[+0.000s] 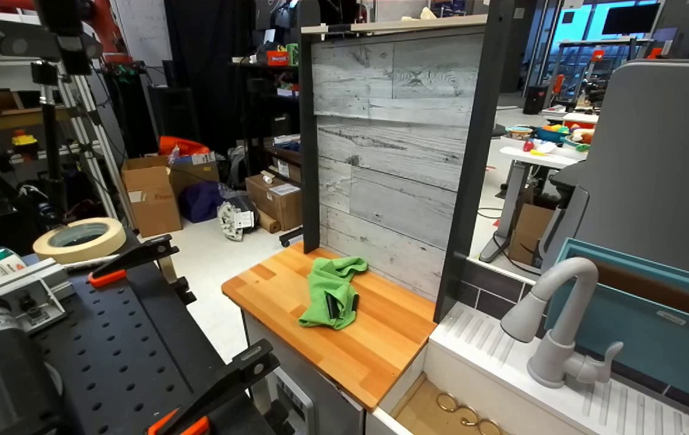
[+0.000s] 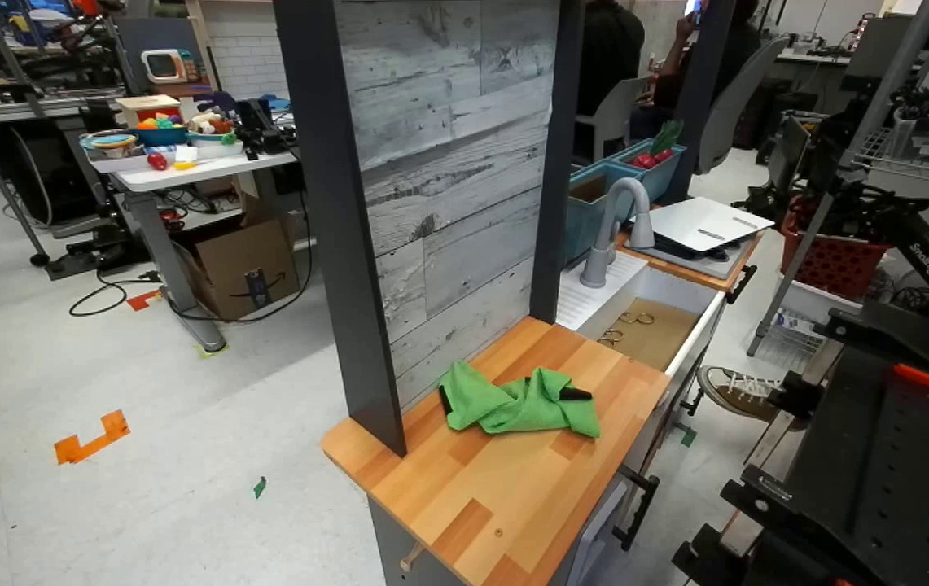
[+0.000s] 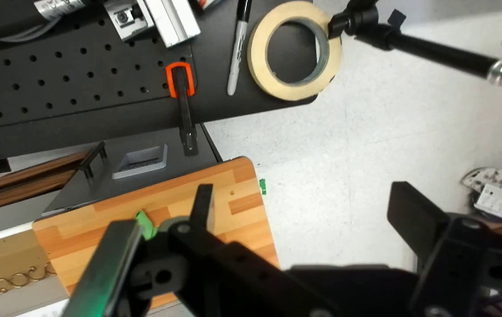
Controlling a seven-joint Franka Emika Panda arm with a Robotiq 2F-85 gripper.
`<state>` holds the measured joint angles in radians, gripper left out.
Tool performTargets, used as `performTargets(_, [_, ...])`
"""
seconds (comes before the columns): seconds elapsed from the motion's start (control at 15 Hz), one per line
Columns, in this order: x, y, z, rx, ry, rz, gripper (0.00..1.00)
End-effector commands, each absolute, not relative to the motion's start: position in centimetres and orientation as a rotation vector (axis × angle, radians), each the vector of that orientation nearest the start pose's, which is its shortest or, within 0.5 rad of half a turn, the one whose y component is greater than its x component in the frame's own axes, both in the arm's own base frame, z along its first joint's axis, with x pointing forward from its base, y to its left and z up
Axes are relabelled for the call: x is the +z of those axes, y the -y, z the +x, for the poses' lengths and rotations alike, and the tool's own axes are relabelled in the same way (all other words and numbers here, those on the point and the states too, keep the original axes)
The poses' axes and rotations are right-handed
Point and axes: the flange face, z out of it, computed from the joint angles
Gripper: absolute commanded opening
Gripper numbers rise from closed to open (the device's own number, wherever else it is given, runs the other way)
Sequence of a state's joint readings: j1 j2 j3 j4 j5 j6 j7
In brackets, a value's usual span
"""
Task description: Move the green towel to the right
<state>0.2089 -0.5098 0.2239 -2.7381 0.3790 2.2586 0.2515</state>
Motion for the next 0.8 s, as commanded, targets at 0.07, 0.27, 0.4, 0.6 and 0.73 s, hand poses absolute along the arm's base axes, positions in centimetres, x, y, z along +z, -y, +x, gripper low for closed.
performTargets(0.07, [34.8,-12.5,39.9,-0.005,-0.333,-2.903,1.0])
performTargets(0.27, [32.5,-10.9,43.8,-0.021,-0.465,-2.888,1.0])
performTargets(0.4, [29.9,-10.3,46.3,-0.009,-0.541,-2.875,1.0])
performTargets(0.6, [25.2,-10.5,48.6,0.039,-0.605,-2.87,1.0])
performTargets(0.73, [22.0,-10.5,49.7,0.055,-0.647,-2.882,1.0])
